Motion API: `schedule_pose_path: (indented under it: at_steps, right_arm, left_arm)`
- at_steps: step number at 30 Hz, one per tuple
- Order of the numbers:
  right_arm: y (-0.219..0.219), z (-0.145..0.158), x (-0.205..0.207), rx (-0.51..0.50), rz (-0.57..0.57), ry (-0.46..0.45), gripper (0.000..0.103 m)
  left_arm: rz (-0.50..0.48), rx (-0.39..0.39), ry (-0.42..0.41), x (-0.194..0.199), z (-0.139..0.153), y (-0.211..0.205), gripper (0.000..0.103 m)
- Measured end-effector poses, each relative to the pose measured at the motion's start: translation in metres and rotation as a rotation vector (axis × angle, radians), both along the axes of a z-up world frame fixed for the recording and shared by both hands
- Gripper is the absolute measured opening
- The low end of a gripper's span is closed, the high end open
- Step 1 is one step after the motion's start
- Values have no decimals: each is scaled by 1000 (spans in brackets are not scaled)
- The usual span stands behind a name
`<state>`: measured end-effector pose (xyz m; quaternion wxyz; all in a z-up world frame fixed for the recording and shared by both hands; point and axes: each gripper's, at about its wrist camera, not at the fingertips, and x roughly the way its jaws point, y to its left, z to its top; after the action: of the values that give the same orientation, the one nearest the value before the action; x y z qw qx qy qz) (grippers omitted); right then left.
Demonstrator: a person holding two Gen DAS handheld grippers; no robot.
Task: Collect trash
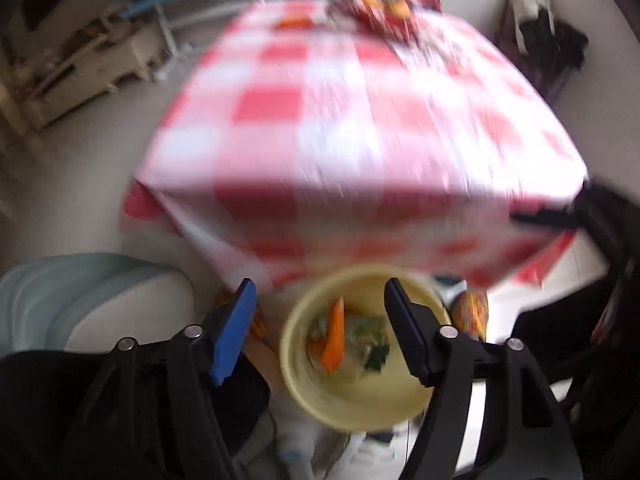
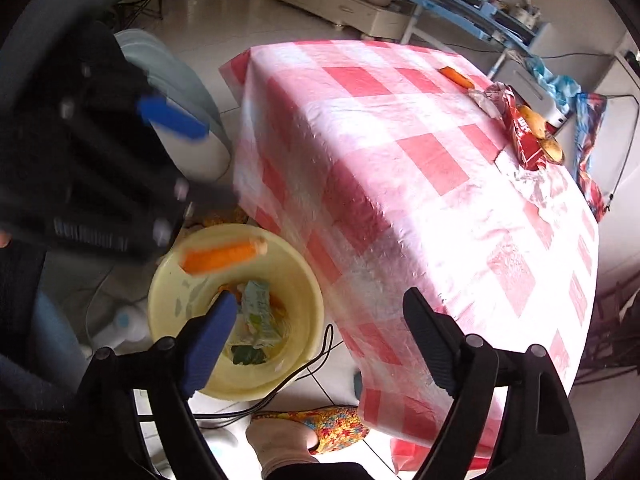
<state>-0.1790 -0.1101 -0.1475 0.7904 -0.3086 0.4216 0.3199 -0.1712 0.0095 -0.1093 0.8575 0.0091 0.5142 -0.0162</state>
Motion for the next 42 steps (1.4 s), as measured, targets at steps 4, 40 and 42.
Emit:
schedule_pose_path:
  at_steps: [4, 40, 42]
  right_arm:
    - [8, -4, -8, -27, 13, -52, 81]
    - [9, 7, -13, -10, 18, -179, 87]
    - [9, 7, -13, -10, 18, -179, 87]
  left_arm:
    - [70, 49, -147, 17, 34, 12, 80]
    - [223, -4, -146, 34, 14, 39, 86]
    - [223, -5, -147, 34, 14, 39, 86]
